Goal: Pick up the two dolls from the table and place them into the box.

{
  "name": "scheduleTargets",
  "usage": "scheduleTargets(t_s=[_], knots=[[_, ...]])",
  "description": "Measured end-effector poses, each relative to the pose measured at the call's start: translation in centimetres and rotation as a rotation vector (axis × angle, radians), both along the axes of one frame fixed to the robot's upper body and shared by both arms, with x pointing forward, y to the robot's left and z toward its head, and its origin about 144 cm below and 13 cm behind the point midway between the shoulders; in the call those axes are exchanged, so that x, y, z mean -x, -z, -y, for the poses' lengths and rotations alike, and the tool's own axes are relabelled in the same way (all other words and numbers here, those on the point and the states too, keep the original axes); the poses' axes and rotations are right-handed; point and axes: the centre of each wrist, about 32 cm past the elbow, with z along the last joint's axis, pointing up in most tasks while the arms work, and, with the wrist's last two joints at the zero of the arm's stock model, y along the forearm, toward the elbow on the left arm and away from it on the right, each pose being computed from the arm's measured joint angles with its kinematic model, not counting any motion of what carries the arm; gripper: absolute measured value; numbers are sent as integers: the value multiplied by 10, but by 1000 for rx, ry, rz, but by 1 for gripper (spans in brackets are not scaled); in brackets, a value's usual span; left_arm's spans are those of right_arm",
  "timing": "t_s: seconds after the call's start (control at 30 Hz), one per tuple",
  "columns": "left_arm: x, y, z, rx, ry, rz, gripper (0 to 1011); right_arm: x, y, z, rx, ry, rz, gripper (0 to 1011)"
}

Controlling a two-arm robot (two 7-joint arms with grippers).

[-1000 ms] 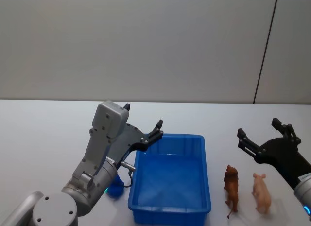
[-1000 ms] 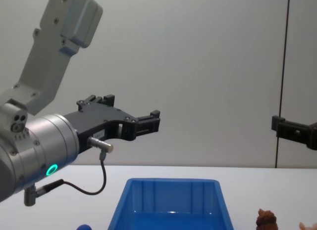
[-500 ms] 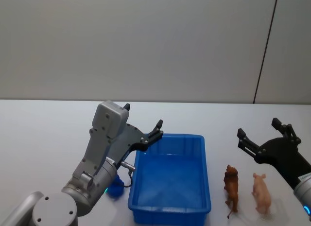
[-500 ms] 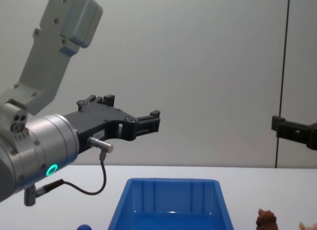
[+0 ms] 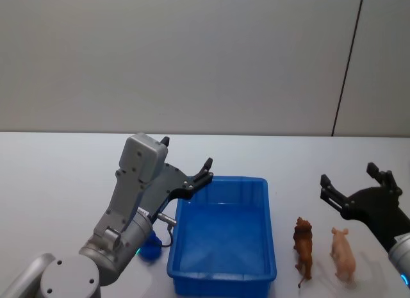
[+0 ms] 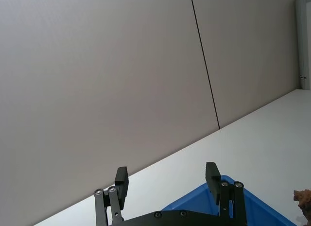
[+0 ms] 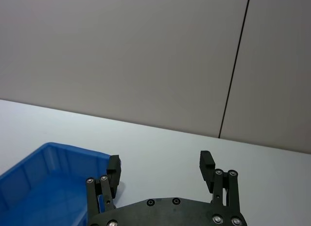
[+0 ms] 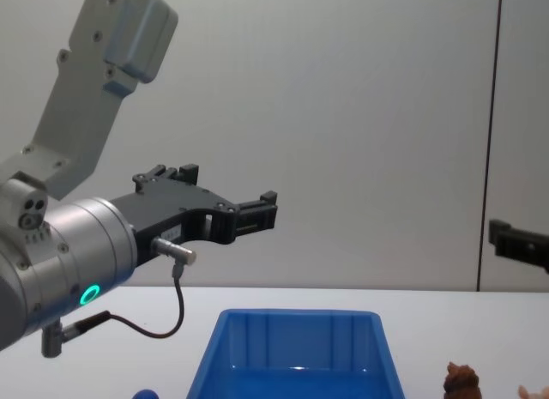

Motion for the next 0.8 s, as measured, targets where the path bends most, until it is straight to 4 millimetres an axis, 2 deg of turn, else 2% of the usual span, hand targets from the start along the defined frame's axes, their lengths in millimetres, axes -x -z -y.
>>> scheduleTargets(t_s=[0.8], knots=[[0,0,0,0,0,0,1001,15,24,-4,60,145,-207,1001]])
